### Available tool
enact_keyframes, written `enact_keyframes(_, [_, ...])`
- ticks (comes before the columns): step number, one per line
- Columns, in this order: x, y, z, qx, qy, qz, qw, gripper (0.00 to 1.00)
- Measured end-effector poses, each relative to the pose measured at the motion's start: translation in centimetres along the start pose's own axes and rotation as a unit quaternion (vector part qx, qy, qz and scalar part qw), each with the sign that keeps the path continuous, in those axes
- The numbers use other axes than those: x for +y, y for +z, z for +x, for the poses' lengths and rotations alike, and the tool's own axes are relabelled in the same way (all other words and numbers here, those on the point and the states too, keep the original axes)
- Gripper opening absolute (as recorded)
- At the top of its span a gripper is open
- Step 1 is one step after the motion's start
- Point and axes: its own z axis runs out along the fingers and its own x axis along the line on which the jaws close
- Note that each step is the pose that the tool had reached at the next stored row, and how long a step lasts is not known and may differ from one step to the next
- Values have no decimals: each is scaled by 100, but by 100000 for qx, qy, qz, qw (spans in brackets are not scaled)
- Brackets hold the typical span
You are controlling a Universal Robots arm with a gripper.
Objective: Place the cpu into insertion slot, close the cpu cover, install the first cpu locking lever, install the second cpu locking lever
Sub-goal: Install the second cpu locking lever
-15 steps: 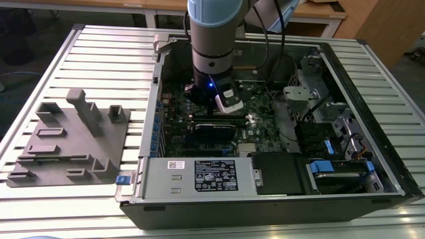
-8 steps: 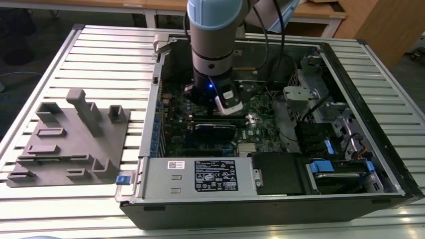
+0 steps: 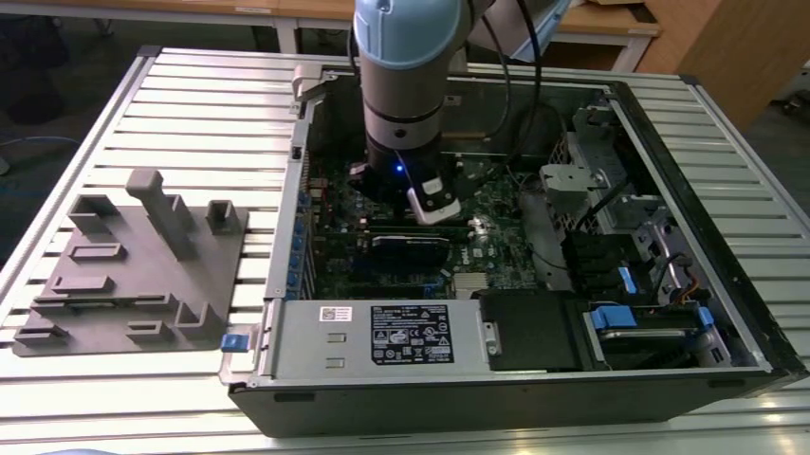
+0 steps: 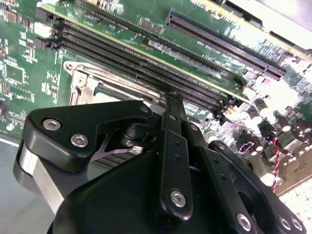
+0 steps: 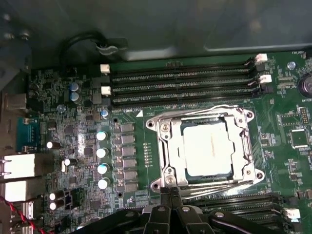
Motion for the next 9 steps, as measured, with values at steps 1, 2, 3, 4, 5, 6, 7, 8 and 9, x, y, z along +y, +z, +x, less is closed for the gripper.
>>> enact_keyframes(1, [-4,-1,1,33,18,-287,100000,11])
enact_keyframes(2, [-9,0,1,52,34,-508,99999,11])
enact_keyframes(3, [-15,2,3,74,46,-695,99998,11])
enact_keyframes(4, [-21,6,6,90,64,-871,99996,11])
enact_keyframes(5, [-28,9,8,117,72,-1088,99994,11])
enact_keyframes(6, [-34,12,11,145,89,-1364,99991,11])
enact_keyframes(7, [-41,15,14,182,108,-1705,99985,11])
enact_keyframes(8, [-46,17,18,229,135,-2113,99977,11])
enact_keyframes(9, [-52,18,22,278,162,-2544,99967,11])
